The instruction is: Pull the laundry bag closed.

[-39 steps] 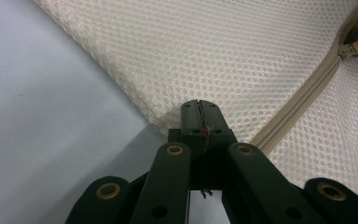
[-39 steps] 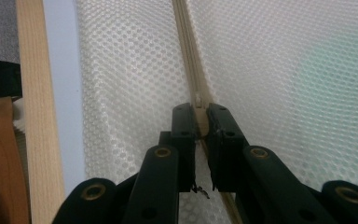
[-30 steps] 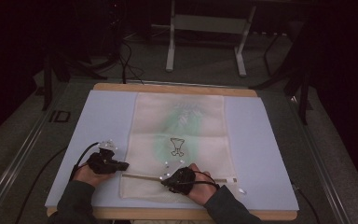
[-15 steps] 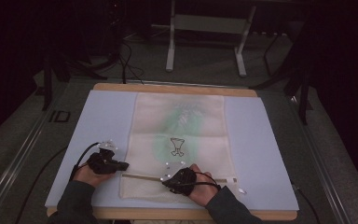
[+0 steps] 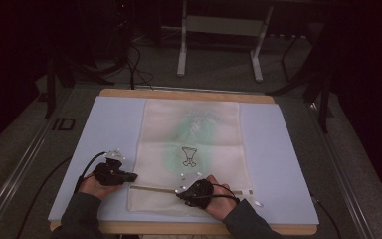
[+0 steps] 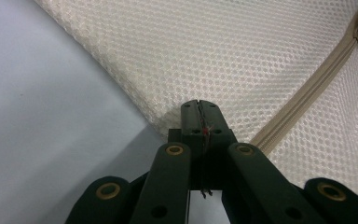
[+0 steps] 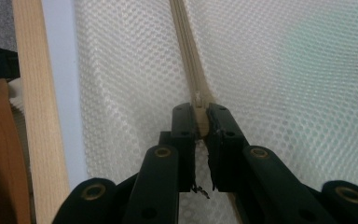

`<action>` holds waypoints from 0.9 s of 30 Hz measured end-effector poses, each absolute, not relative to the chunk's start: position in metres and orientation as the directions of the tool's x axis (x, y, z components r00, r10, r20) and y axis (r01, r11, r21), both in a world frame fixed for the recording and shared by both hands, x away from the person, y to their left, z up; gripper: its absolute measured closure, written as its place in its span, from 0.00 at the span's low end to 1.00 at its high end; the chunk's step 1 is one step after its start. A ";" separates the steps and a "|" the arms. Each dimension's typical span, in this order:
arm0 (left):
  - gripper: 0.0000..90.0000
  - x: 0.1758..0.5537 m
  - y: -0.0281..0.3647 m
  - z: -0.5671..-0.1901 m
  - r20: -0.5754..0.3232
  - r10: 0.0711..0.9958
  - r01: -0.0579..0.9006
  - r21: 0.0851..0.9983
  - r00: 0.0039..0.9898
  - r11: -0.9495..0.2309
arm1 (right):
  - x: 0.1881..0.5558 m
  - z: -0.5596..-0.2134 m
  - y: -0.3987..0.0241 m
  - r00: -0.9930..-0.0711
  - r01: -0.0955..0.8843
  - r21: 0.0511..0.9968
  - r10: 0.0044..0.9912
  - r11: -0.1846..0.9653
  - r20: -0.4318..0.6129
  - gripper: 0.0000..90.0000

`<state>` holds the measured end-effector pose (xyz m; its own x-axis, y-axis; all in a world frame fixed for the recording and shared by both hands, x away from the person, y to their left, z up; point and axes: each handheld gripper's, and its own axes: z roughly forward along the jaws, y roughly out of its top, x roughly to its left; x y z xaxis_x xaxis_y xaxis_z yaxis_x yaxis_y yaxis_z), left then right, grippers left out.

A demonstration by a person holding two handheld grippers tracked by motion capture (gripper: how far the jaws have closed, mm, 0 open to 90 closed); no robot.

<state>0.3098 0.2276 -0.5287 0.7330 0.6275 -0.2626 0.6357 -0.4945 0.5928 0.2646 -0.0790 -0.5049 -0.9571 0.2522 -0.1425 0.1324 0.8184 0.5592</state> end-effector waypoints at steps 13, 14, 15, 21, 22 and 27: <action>1.00 0.310 0.228 -0.529 -0.262 0.629 0.636 0.593 0.732 -0.493 | 0.264 -0.505 -0.091 -0.954 0.149 0.560 0.268 0.815 -0.136 0.91; 1.00 0.310 0.228 -0.529 -0.263 0.629 0.637 0.593 0.732 -0.493 | 0.264 -0.505 -0.092 -0.953 0.151 0.560 0.271 0.814 -0.136 0.91; 1.00 0.310 0.228 -0.529 -0.263 0.629 0.637 0.593 0.732 -0.493 | 0.265 -0.506 -0.093 -0.953 0.152 0.561 0.271 0.814 -0.135 0.92; 1.00 0.310 0.228 -0.529 -0.264 0.629 0.637 0.593 0.731 -0.492 | 0.266 -0.510 -0.100 -0.950 0.168 0.559 0.284 0.812 -0.127 0.91; 1.00 0.310 0.227 -0.529 -0.263 0.629 0.637 0.593 0.731 -0.492 | 0.266 -0.510 -0.101 -0.950 0.172 0.558 0.287 0.812 -0.125 0.91; 1.00 0.310 0.227 -0.529 -0.263 0.630 0.637 0.593 0.731 -0.492 | 0.266 -0.510 -0.105 -0.948 0.178 0.558 0.294 0.810 -0.124 0.91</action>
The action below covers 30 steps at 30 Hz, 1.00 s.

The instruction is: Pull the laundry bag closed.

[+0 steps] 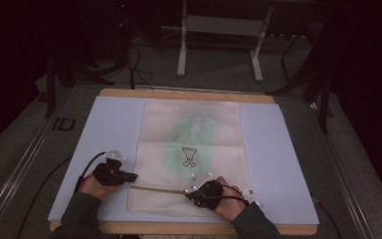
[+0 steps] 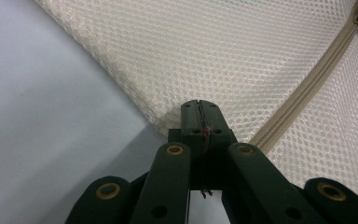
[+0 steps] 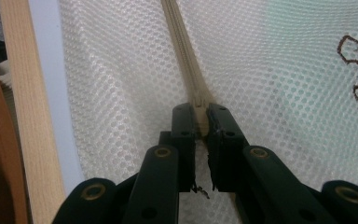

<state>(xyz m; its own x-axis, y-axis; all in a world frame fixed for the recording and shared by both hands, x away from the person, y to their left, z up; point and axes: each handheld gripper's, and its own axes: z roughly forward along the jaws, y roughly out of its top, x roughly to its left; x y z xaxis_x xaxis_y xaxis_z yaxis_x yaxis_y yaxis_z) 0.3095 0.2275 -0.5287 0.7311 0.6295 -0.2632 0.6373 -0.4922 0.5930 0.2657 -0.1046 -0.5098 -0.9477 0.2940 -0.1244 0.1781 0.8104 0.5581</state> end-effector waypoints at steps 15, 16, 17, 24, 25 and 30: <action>1.00 0.309 0.228 -0.529 -0.264 0.629 0.637 0.593 0.731 -0.492 | 0.265 -0.512 -0.112 -0.944 0.191 0.557 0.306 0.808 -0.120 0.91; 1.00 0.309 0.227 -0.529 -0.264 0.629 0.637 0.593 0.731 -0.492 | 0.265 -0.512 -0.113 -0.944 0.192 0.556 0.308 0.808 -0.121 0.92; 1.00 0.309 0.227 -0.529 -0.263 0.629 0.637 0.593 0.731 -0.493 | 0.265 -0.511 -0.114 -0.943 0.193 0.558 0.309 0.808 -0.122 0.91; 1.00 0.309 0.227 -0.529 -0.264 0.629 0.637 0.593 0.731 -0.492 | 0.264 -0.511 -0.123 -0.939 0.206 0.554 0.321 0.807 -0.120 0.91; 1.00 0.309 0.227 -0.529 -0.264 0.629 0.637 0.593 0.731 -0.492 | 0.264 -0.511 -0.124 -0.939 0.209 0.556 0.324 0.804 -0.116 0.91; 1.00 0.309 0.227 -0.529 -0.262 0.630 0.637 0.592 0.731 -0.493 | 0.265 -0.512 -0.129 -0.936 0.214 0.560 0.332 0.800 -0.116 0.91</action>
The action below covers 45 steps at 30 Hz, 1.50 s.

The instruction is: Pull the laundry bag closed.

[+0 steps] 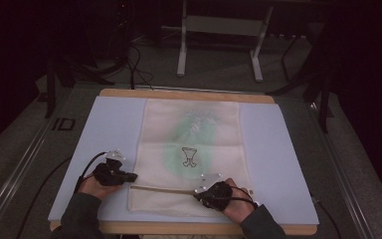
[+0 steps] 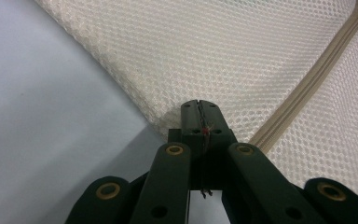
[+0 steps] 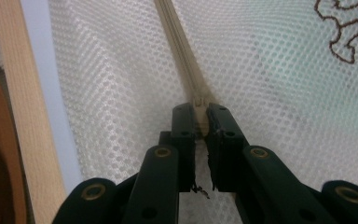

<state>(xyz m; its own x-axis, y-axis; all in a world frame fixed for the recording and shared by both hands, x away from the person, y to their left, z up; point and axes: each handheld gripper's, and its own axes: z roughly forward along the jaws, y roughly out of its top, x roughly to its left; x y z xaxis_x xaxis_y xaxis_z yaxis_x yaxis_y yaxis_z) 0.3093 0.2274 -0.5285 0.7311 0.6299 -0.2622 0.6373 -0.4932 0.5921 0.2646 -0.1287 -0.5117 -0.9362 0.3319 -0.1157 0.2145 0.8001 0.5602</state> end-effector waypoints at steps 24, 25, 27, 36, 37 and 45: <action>1.00 0.309 0.227 -0.529 -0.263 0.630 0.638 0.593 0.730 -0.491 | 0.265 -0.511 -0.152 -0.923 0.252 0.555 0.369 0.793 -0.107 0.91; 1.00 0.309 0.227 -0.529 -0.263 0.631 0.638 0.592 0.730 -0.492 | 0.265 -0.512 -0.153 -0.922 0.254 0.554 0.371 0.793 -0.108 0.91; 1.00 0.309 0.227 -0.529 -0.263 0.631 0.639 0.592 0.730 -0.491 | 0.265 -0.512 -0.154 -0.921 0.259 0.557 0.375 0.789 -0.103 0.91; 1.00 0.309 0.227 -0.529 -0.263 0.631 0.638 0.592 0.730 -0.492 | 0.265 -0.511 -0.160 -0.920 0.261 0.556 0.378 0.789 -0.105 0.91; 1.00 0.309 0.227 -0.529 -0.263 0.631 0.638 0.592 0.730 -0.492 | 0.265 -0.511 -0.160 -0.920 0.261 0.556 0.378 0.789 -0.105 0.91; 1.00 0.309 0.227 -0.528 -0.261 0.631 0.637 0.592 0.731 -0.493 | 0.265 -0.510 -0.170 -0.911 0.282 0.558 0.400 0.781 -0.100 0.91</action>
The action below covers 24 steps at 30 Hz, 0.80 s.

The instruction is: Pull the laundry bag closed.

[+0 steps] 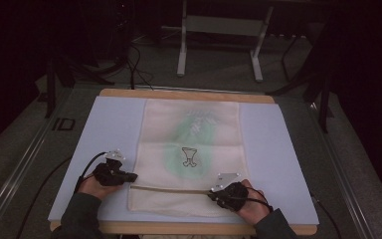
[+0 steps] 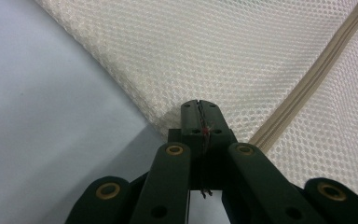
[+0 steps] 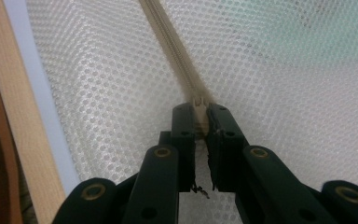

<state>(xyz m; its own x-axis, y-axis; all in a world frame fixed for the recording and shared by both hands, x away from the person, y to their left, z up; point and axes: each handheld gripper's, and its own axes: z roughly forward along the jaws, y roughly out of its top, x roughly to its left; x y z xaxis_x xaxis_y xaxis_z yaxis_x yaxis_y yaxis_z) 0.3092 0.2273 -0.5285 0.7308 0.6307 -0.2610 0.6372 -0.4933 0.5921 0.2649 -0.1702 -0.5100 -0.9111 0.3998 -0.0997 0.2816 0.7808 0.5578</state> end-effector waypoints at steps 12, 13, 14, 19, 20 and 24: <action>1.00 0.309 0.227 -0.528 -0.257 0.632 0.636 0.591 0.731 -0.496 | 0.263 -0.510 -0.175 -0.906 0.290 0.554 0.410 0.781 -0.104 0.91; 1.00 0.309 0.227 -0.528 -0.257 0.632 0.636 0.591 0.731 -0.496 | 0.263 -0.510 -0.176 -0.905 0.294 0.553 0.414 0.779 -0.103 0.91; 1.00 0.309 0.227 -0.528 -0.256 0.632 0.636 0.591 0.731 -0.496 | 0.263 -0.510 -0.177 -0.904 0.295 0.553 0.415 0.779 -0.104 0.91; 1.00 0.309 0.227 -0.528 -0.256 0.632 0.636 0.590 0.731 -0.497 | 0.263 -0.509 -0.183 -0.899 0.305 0.554 0.426 0.775 -0.102 0.91; 1.00 0.309 0.227 -0.528 -0.256 0.632 0.636 0.590 0.732 -0.497 | 0.263 -0.509 -0.184 -0.898 0.308 0.554 0.429 0.774 -0.101 0.91; 1.00 0.309 0.227 -0.528 -0.256 0.632 0.636 0.591 0.732 -0.497 | 0.263 -0.509 -0.187 -0.895 0.312 0.556 0.435 0.770 -0.100 0.91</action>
<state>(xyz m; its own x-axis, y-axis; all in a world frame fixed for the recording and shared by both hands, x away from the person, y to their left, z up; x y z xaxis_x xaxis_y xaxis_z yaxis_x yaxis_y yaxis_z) 0.3090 0.2270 -0.5282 0.7315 0.6321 -0.2556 0.6356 -0.4967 0.5910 0.2635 -0.1872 -0.5090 -0.8951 0.4345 -0.0997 0.3120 0.7703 0.5562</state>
